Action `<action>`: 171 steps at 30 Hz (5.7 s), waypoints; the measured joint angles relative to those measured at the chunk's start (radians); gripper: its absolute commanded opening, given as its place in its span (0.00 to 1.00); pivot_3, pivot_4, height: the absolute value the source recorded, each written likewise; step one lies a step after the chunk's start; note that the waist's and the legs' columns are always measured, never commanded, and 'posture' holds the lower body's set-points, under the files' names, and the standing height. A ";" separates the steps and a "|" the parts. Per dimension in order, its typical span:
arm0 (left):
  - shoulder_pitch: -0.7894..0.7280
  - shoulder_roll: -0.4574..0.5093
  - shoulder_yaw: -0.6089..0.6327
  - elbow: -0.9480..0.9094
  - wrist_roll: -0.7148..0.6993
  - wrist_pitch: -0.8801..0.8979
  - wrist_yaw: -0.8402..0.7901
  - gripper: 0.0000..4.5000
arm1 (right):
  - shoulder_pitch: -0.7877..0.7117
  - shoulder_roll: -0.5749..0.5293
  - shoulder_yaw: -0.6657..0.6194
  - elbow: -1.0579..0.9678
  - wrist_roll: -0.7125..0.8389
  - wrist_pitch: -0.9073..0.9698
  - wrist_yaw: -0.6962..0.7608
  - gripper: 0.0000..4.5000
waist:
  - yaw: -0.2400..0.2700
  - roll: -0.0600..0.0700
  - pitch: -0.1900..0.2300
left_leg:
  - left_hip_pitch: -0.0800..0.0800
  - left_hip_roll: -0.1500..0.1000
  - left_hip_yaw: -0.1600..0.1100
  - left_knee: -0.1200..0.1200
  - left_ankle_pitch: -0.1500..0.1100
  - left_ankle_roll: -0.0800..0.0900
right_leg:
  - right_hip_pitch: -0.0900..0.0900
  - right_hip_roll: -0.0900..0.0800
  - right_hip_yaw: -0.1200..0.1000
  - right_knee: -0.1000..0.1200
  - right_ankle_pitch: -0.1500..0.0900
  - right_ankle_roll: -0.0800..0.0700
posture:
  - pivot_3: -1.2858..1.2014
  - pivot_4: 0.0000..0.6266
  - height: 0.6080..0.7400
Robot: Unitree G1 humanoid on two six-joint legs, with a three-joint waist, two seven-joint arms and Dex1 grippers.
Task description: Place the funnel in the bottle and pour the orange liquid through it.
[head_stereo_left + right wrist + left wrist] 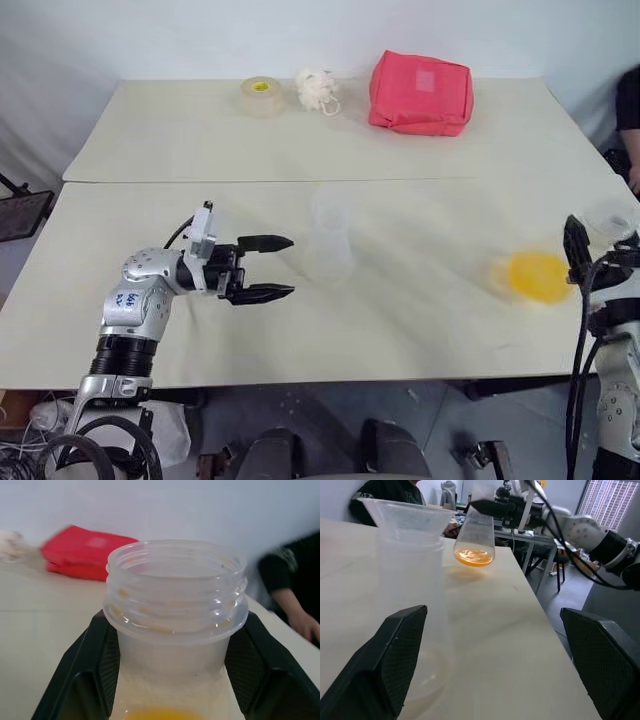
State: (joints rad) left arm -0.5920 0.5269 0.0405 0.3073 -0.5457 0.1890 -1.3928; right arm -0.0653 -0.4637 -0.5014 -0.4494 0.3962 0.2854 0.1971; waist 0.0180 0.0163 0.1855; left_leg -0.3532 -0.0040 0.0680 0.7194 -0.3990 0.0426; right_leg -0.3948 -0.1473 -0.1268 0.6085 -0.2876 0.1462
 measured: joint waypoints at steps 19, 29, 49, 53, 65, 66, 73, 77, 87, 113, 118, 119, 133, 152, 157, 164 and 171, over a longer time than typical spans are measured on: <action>-0.182 -0.040 0.095 0.363 0.041 -0.201 -0.107 1.00 | -0.454 -0.136 0.584 -0.009 -0.502 -0.010 0.043 0.54 | -0.022 -0.001 0.000 | -0.005 -0.002 -0.002 -0.001 0.000 0.000 | -0.003 0.000 -0.007 -0.001 0.000 0.000 | 0.52 0.24 1.00; -0.172 -0.003 0.120 0.345 0.033 -0.151 -0.108 1.00 | -0.595 -0.164 0.769 0.123 -0.772 -0.210 0.140 0.54 | -0.033 -0.001 0.000 | -0.005 -0.001 -0.004 -0.001 0.000 0.000 | -0.004 -0.001 -0.007 0.000 0.000 0.000 | 0.52 0.24 1.00; -0.121 0.002 0.116 0.176 0.023 -0.048 -0.107 1.00 | -0.746 -0.172 0.852 0.409 -1.129 -0.594 0.116 0.54 | -0.049 -0.001 0.000 | -0.006 0.001 -0.006 -0.002 0.000 0.000 | -0.004 -0.002 -0.008 0.000 0.000 0.000 | 0.52 0.24 1.00; -0.121 0.003 0.116 0.176 0.023 -0.039 -0.107 1.00 | -0.753 -0.173 0.851 0.425 -1.160 -0.639 0.102 0.54 | -0.049 -0.001 0.000 | -0.006 0.001 -0.006 -0.002 0.000 0.000 | -0.004 -0.002 -0.008 0.000 0.000 0.000 | 0.52 0.24 1.00; -0.121 0.004 0.117 0.172 0.023 -0.037 -0.107 1.00 | -0.797 -0.177 0.849 0.481 -1.232 -0.717 0.045 0.54 | -0.049 -0.001 0.000 | -0.006 0.002 -0.006 -0.002 0.000 0.000 | -0.004 -0.002 -0.008 0.000 0.000 0.000 | 0.52 0.24 1.00; -0.121 0.004 0.117 0.172 0.023 -0.037 -0.107 1.00 | -0.799 -0.177 0.849 0.486 -1.239 -0.723 0.040 0.54 | -0.049 -0.001 0.000 | -0.006 0.002 -0.006 -0.002 0.000 0.000 | -0.004 -0.002 -0.008 0.000 0.000 0.000 | 0.52 0.24 1.00; -0.121 0.005 0.117 0.170 0.022 -0.036 -0.107 1.00 | -0.817 -0.183 0.849 0.498 -1.265 -0.755 0.020 0.54 | -0.049 -0.001 0.000 | -0.006 0.002 -0.006 -0.002 0.000 0.000 | -0.004 -0.002 -0.008 0.000 0.000 0.000 | 0.52 0.24 1.00; -0.121 0.006 0.117 0.170 0.022 -0.036 -0.107 1.00 | -0.820 -0.185 0.849 0.512 -1.279 -0.772 0.010 0.54 | -0.049 -0.001 0.000 | -0.006 0.002 -0.006 -0.002 0.000 0.000 | -0.004 -0.002 -0.008 0.000 0.000 0.000 | 0.52 0.24 1.00; -0.121 0.008 0.117 0.171 0.022 -0.036 -0.107 1.00 | -0.845 -0.200 0.850 0.549 -1.315 -0.835 -0.027 0.54 | -0.049 -0.001 0.000 | -0.006 0.002 -0.006 -0.002 0.000 0.000 | -0.004 -0.002 -0.008 0.000 0.000 0.000 | 0.52 0.24 1.00; -0.122 0.018 0.117 0.176 0.022 -0.030 -0.107 1.00 | -0.912 -0.214 0.855 0.626 -1.420 -0.965 -0.133 0.54 | -0.050 -0.001 0.000 | -0.006 0.002 -0.006 -0.003 0.000 0.000 | -0.004 -0.002 -0.008 0.000 0.000 0.000 | 0.52 0.24 1.00; -0.126 0.018 0.117 0.177 0.022 -0.027 -0.107 1.00 | -0.923 -0.217 0.869 0.643 -1.447 -0.980 -0.156 0.54 | -0.051 -0.001 0.000 | -0.006 0.002 -0.006 -0.003 0.000 0.000 | -0.004 -0.002 -0.008 0.000 0.000 0.000 | 0.52 0.24 1.00; -0.128 0.018 0.117 0.177 0.022 -0.027 -0.107 1.00 | -0.931 -0.218 0.875 0.644 -1.455 -0.982 -0.162 0.54 | -0.051 -0.001 0.000 | -0.006 0.002 -0.006 -0.003 0.000 0.000 | -0.004 -0.002 -0.008 0.000 0.000 0.000 | 0.52 0.24 1.00; -0.139 0.019 0.116 0.180 0.022 -0.025 -0.107 1.00 | -0.937 -0.220 0.888 0.646 -1.473 -0.983 -0.190 0.54 | -0.051 -0.001 0.000 | -0.006 0.002 -0.006 -0.003 0.000 0.000 | -0.004 -0.002 -0.008 0.000 0.000 0.000 | 0.52 0.24 1.00; -0.207 0.014 0.101 0.271 0.037 -0.016 -0.106 1.00 | -0.671 -0.017 0.647 0.350 -0.816 -0.470 0.200 0.54 | -0.047 -0.001 0.001 | -0.007 0.002 -0.009 -0.002 0.000 0.000 | -0.004 -0.002 -0.009 0.001 0.000 0.000 | 0.52 0.24 1.00; -0.229 0.000 0.102 0.297 0.041 0.014 -0.059 1.00 | -0.587 0.090 0.451 0.220 -0.531 -0.109 0.238 0.54 | -0.044 -0.001 0.001 | -0.007 0.001 -0.011 -0.001 0.000 0.000 | -0.004 -0.002 -0.009 0.003 0.000 0.000 | 0.52 0.24 1.00; -0.228 -0.001 0.099 0.293 0.052 0.032 -0.009 1.00 | -0.530 0.154 0.230 0.215 -0.284 0.155 0.167 0.54 | -0.047 -0.001 0.001 | -0.006 -0.001 -0.011 -0.002 0.000 0.000 | -0.004 -0.001 -0.009 0.003 0.000 0.000 | 0.52 0.24 1.00; -0.207 0.018 0.098 0.240 0.080 0.109 0.098 1.00 | -0.417 0.184 0.169 0.217 -0.162 0.204 0.133 0.71 | -0.047 -0.001 0.001 | -0.006 -0.002 -0.009 -0.003 0.000 0.000 | -0.004 -0.001 -0.008 0.002 0.000 0.000 | 0.52 0.24 1.00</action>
State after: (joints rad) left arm -0.7994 0.5449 0.1388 0.5472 -0.4662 0.2982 -1.2944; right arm -0.4818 -0.2799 -0.3319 -0.2321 0.2346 0.4894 0.3302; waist -0.0294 0.0157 0.1864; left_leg -0.3590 -0.0058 0.0591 0.7167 -0.3989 0.0425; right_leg -0.3985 -0.1484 -0.1344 0.6106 -0.2875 0.1464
